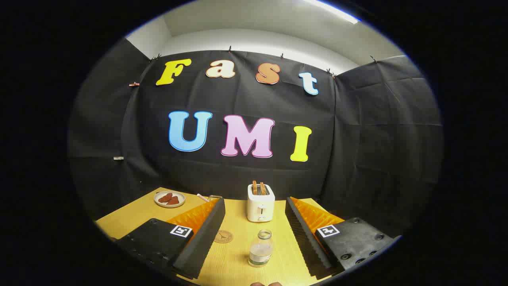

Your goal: Take the bottle from table, then pour the juice into the cup, finally place the bottle on the coaster

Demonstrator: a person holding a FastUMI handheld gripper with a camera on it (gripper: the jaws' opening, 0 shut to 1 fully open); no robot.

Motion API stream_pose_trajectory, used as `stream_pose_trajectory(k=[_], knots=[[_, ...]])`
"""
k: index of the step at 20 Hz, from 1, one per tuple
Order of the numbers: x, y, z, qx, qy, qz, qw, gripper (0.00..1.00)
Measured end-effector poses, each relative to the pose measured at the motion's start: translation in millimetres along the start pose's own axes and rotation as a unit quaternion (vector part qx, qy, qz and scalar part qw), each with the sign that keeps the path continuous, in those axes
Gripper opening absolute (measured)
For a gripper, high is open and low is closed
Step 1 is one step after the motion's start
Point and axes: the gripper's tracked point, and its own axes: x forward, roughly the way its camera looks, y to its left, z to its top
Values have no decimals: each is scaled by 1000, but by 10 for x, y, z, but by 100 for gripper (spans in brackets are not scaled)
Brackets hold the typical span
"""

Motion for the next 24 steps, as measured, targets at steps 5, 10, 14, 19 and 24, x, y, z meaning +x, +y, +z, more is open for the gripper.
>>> stream_pose_trajectory(k=[5, 10, 14, 19, 24], knots=[[13, 7, -53, 3, 8, -4, 1000, 98], [19, 14, -82, 11, 19, -4, 1000, 98], [53, -35, -75, 15, 32, -6, 999, 98], [91, -116, -148, 10, 48, -2, 999, 98], [139, -199, -190, 17, 49, 10, 999, 98]])
